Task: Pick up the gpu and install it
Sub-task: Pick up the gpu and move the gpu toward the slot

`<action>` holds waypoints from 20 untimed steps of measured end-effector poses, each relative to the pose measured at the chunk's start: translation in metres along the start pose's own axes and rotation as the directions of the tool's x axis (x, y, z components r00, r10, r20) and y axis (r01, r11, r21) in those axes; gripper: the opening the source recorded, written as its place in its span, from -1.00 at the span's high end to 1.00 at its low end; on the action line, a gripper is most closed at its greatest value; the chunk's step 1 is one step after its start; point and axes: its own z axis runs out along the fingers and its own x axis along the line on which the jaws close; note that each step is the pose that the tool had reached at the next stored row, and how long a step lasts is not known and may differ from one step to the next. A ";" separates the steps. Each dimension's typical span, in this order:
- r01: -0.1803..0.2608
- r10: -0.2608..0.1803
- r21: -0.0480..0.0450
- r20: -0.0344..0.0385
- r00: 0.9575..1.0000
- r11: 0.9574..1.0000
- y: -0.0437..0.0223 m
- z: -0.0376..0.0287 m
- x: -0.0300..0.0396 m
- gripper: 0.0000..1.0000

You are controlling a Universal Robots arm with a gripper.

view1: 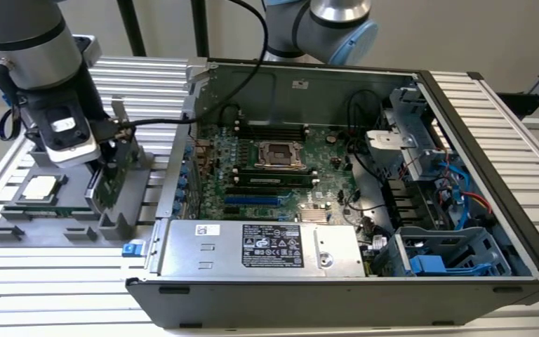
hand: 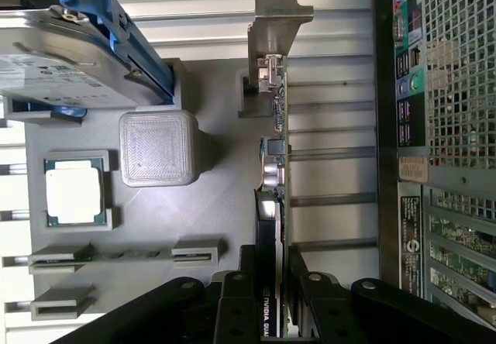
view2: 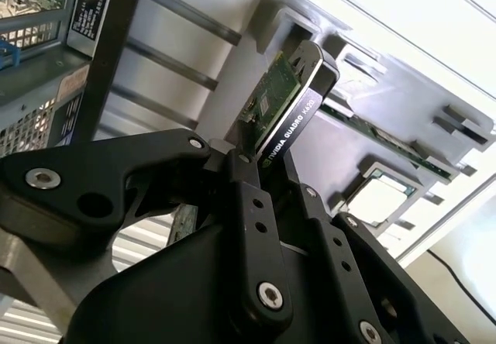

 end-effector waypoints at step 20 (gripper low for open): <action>0.000 0.000 0.000 0.000 1.000 1.000 0.0009 -0.0184 -0.0003 1.00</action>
